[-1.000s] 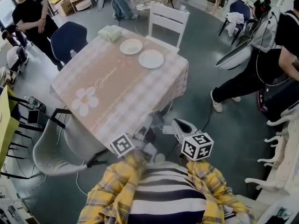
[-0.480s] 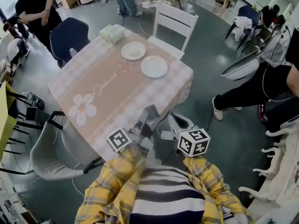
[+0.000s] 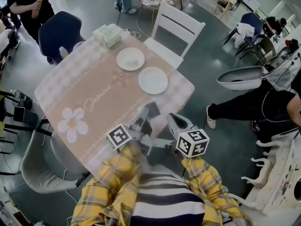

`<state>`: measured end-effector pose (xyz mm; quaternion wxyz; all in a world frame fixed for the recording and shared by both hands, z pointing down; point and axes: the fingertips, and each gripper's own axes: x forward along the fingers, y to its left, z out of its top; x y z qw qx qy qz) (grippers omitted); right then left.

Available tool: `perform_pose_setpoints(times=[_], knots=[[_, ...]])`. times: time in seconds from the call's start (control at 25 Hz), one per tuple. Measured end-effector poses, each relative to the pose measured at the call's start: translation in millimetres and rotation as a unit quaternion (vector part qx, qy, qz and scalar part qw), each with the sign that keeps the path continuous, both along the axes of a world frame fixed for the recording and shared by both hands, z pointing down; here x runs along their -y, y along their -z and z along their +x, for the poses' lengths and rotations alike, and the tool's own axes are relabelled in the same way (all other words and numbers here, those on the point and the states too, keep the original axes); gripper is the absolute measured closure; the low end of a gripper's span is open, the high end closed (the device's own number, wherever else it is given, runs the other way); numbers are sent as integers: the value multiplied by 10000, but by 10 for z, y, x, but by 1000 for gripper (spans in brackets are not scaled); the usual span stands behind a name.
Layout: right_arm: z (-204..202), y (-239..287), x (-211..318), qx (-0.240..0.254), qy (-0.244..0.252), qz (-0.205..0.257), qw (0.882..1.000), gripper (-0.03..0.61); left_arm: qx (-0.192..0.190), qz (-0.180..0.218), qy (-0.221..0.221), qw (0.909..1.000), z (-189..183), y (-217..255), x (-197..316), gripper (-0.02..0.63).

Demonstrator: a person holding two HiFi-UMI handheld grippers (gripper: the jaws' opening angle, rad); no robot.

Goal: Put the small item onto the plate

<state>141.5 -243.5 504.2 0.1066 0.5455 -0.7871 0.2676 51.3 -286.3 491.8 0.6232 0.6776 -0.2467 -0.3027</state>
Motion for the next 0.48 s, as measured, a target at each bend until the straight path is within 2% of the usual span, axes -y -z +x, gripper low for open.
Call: perform_pose_setpoints(times=[0.12, 0.2, 0.48], knots=[[27, -38, 224, -16, 5, -26, 10000, 581, 191, -91, 54, 9998, 26, -122, 173, 541], [51, -61, 345, -18, 54, -69, 10000, 581, 150, -129, 108, 9997, 65, -115, 275, 541], [96, -134, 646, -8, 498, -177, 9986, 581, 523, -234, 431, 9974, 153, -207, 561, 541]])
